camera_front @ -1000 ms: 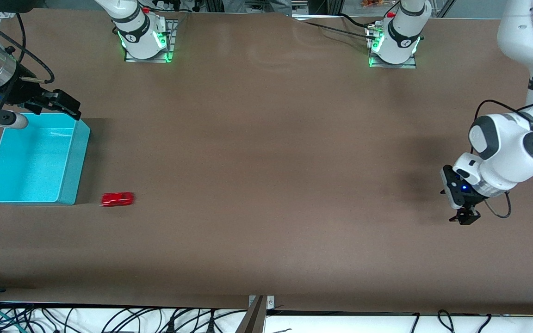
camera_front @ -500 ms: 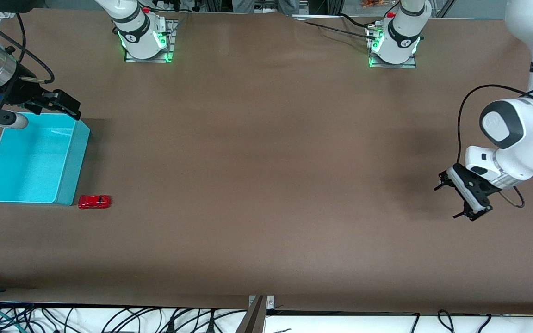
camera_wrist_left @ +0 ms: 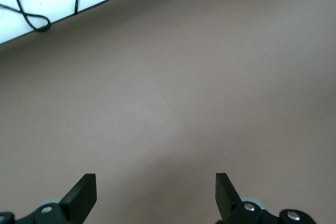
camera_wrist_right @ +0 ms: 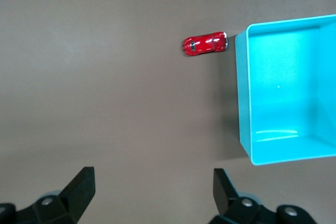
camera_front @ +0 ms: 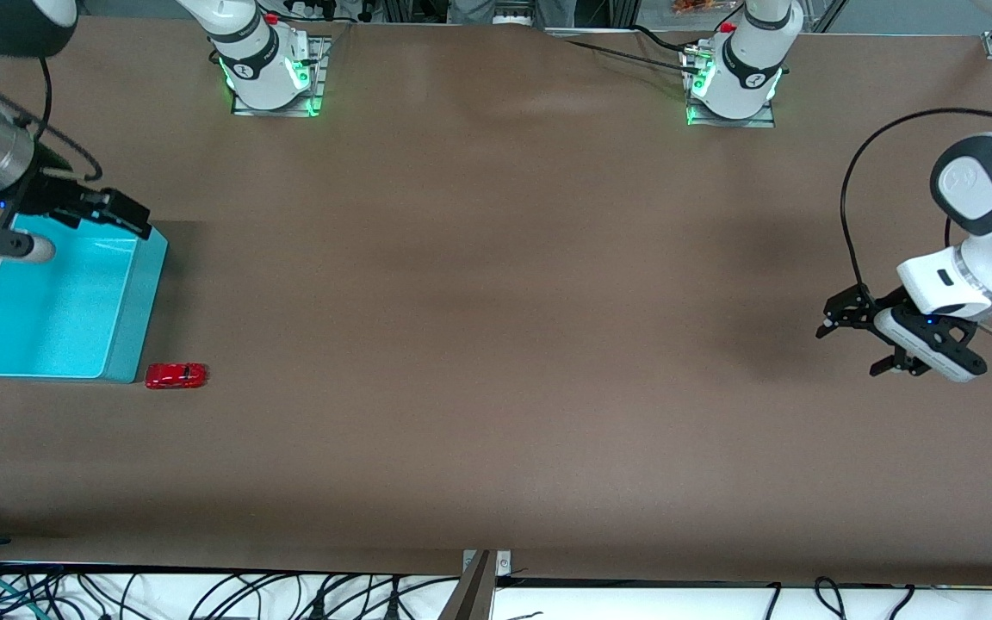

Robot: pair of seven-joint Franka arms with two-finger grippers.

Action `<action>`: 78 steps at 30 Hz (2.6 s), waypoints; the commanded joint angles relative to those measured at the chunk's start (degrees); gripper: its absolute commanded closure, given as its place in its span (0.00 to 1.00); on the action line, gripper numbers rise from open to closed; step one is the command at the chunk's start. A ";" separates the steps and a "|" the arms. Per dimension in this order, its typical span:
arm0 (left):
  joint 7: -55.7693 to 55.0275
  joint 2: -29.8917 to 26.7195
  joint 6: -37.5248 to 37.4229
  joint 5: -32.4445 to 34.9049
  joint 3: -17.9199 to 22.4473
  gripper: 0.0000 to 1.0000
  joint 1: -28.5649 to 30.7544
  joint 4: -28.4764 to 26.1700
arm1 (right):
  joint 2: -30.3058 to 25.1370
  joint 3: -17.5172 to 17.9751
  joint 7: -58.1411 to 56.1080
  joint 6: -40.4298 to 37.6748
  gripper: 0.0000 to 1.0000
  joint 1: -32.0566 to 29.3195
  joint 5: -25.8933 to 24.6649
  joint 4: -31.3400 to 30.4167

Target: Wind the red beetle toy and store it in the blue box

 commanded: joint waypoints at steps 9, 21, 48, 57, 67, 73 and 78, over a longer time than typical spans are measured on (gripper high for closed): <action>-21.38 -5.88 -14.77 17.71 3.50 0.00 -7.81 3.96 | 8.42 0.16 -19.89 1.77 0.00 -4.20 0.51 1.98; -27.45 -12.29 -28.58 18.60 5.16 0.00 -10.36 4.31 | 15.37 -0.11 -46.17 6.08 0.00 -7.45 -0.02 1.98; -24.46 -11.42 -29.90 18.60 1.65 0.00 -4.92 6.77 | 29.87 0.51 -92.86 25.24 0.00 -11.76 -1.25 2.07; -24.99 -10.63 -30.61 18.60 1.65 0.00 -4.92 9.15 | 31.36 1.48 -98.57 31.13 0.00 -10.88 -4.06 1.98; -24.81 -8.87 -32.54 17.99 1.83 0.00 -4.39 11.87 | 34.71 1.91 -104.90 35.00 0.00 -11.32 -3.80 1.63; -25.08 -7.90 -32.63 17.99 1.83 0.00 -3.95 13.98 | 35.50 2.18 -109.20 37.46 0.00 -11.32 -3.80 1.28; -25.08 -7.73 -32.72 17.90 1.91 0.00 -3.69 14.77 | 36.03 2.27 -112.20 38.87 0.07 -11.32 -3.71 1.01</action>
